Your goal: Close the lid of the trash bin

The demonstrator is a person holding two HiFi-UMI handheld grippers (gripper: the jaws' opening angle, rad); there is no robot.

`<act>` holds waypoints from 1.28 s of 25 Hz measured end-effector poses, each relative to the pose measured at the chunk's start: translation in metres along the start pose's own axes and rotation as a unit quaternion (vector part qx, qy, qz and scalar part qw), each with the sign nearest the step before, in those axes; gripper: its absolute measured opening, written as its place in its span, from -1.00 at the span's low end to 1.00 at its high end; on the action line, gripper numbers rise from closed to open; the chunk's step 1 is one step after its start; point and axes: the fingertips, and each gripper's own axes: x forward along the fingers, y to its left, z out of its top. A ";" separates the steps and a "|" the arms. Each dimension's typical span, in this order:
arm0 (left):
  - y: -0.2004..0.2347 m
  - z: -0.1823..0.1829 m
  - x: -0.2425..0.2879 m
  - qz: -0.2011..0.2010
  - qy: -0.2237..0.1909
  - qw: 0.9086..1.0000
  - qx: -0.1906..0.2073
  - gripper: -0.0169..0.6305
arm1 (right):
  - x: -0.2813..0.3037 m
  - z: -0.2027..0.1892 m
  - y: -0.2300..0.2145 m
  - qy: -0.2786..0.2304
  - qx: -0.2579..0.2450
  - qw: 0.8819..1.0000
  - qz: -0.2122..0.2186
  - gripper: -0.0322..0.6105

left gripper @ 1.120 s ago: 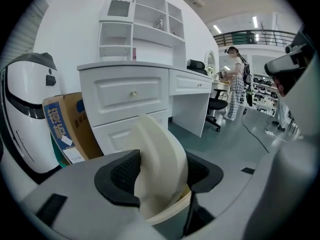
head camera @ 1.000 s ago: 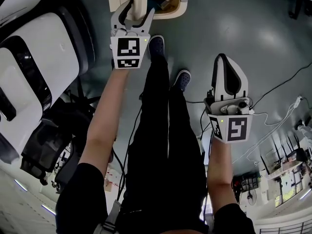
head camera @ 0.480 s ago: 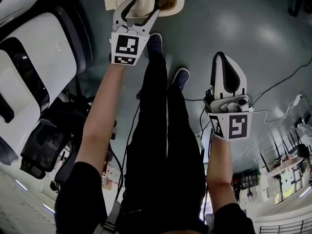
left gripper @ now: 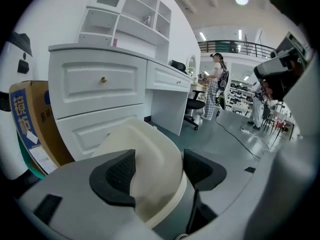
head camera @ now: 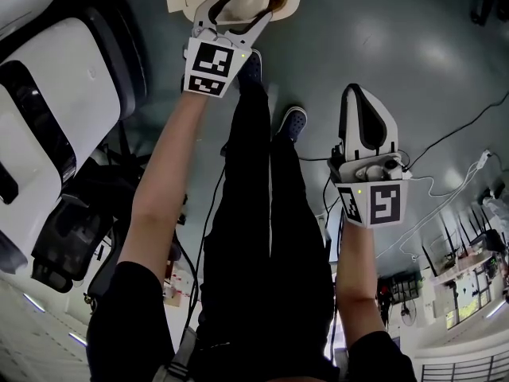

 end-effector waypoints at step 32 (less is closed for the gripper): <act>-0.028 -0.070 0.081 -0.074 0.150 0.986 0.015 0.01 | 0.013 -0.015 -0.008 0.003 0.013 1.000 -0.011 -0.88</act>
